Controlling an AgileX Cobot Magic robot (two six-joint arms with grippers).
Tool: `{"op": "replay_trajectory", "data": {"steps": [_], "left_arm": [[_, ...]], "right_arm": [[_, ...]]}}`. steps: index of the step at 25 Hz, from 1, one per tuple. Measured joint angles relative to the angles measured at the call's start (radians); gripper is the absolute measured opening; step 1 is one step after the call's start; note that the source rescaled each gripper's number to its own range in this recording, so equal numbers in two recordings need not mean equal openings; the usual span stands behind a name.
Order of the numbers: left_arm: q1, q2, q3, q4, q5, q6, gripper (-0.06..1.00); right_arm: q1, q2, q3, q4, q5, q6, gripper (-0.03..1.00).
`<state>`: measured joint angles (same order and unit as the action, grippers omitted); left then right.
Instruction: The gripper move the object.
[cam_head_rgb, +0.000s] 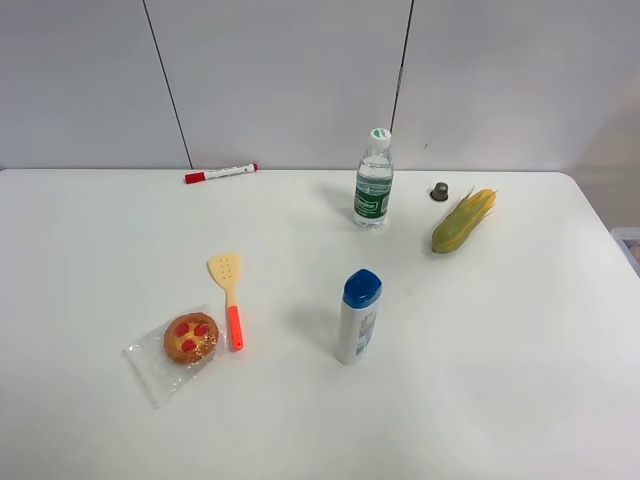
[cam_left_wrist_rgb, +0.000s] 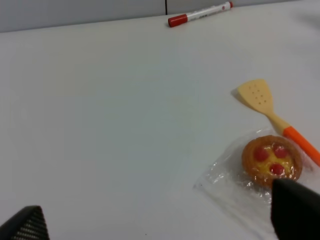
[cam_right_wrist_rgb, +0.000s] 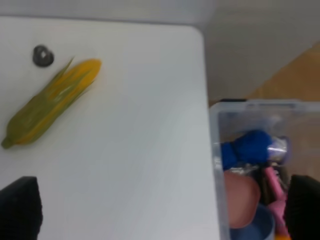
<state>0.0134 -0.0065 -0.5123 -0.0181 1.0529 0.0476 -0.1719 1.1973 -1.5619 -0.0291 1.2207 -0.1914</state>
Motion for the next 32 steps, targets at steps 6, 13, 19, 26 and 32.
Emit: {"op": "replay_trajectory", "data": {"steps": [6,13,19,26,32], "left_arm": [[0.000,0.000,0.000,0.000,0.000,0.000,1.00],[0.000,0.000,0.000,0.000,0.000,0.000,1.00],[0.000,0.000,0.000,0.000,0.000,0.000,1.00],[0.000,0.000,0.000,0.000,0.000,0.000,1.00],[0.000,0.000,0.000,0.000,0.000,0.000,1.00]], "right_arm": [[-0.001,-0.181,0.000,-0.019,0.001,0.057,0.96],[-0.001,-0.421,0.190,0.082,0.001,0.028,0.96],[-0.001,-0.672,0.496,0.091,-0.104,-0.032,0.96],[0.010,-0.952,0.778,0.112,-0.183,-0.010,0.96],[0.010,-1.109,0.926,0.131,-0.157,0.025,0.96]]}}
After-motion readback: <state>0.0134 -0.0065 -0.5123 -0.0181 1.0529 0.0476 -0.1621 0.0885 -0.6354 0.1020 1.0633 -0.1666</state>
